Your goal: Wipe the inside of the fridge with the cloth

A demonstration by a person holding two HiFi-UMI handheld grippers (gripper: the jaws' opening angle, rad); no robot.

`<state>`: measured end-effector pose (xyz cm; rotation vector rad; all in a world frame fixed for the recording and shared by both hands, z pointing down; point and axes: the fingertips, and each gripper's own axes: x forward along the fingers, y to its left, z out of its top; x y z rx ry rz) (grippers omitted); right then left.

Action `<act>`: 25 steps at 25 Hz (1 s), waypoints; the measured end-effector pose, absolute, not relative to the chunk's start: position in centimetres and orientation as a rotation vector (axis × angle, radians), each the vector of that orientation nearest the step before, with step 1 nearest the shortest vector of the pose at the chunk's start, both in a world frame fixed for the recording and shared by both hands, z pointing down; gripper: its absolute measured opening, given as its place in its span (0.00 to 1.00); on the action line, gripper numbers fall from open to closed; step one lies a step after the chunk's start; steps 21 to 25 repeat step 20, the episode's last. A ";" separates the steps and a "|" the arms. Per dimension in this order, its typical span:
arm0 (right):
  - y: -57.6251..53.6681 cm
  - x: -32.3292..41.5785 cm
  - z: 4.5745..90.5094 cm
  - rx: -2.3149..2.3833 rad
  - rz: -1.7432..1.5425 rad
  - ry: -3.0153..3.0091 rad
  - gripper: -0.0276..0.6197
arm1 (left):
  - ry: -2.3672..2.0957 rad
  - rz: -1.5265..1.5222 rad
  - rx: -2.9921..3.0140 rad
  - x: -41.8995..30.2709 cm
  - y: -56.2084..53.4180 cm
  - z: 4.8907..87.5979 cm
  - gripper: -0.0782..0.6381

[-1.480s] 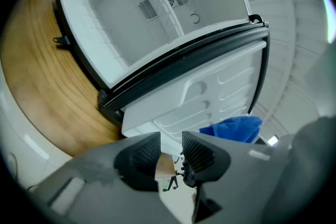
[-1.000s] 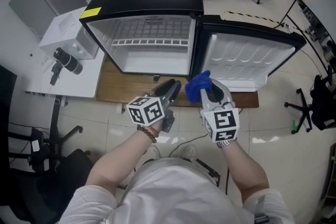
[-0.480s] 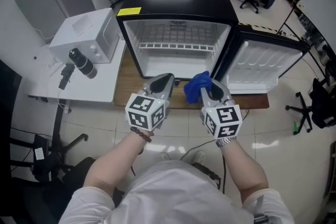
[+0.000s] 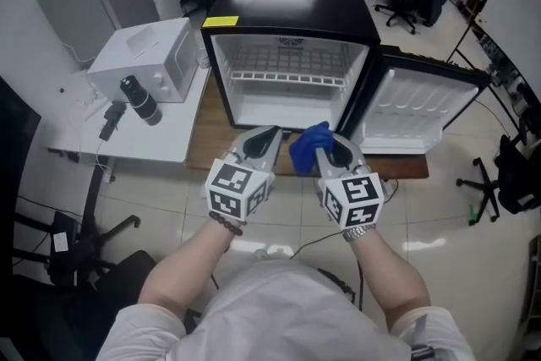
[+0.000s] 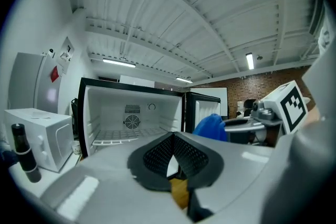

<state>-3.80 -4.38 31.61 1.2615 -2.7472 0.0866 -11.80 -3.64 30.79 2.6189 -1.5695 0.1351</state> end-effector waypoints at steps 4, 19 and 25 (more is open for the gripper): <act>-3.1 -4.8 31.1 1.218 0.070 -2.761 0.12 | -1.604 0.138 2.582 -12.6 -2.6 31.3 0.11; 0.2 -4.1 30.7 1.108 0.039 -2.821 0.12 | -1.716 0.174 2.530 -11.7 0.8 31.4 0.11; 0.4 -4.4 30.7 1.104 0.037 -2.822 0.12 | -1.719 0.172 2.529 -11.9 1.0 31.3 0.11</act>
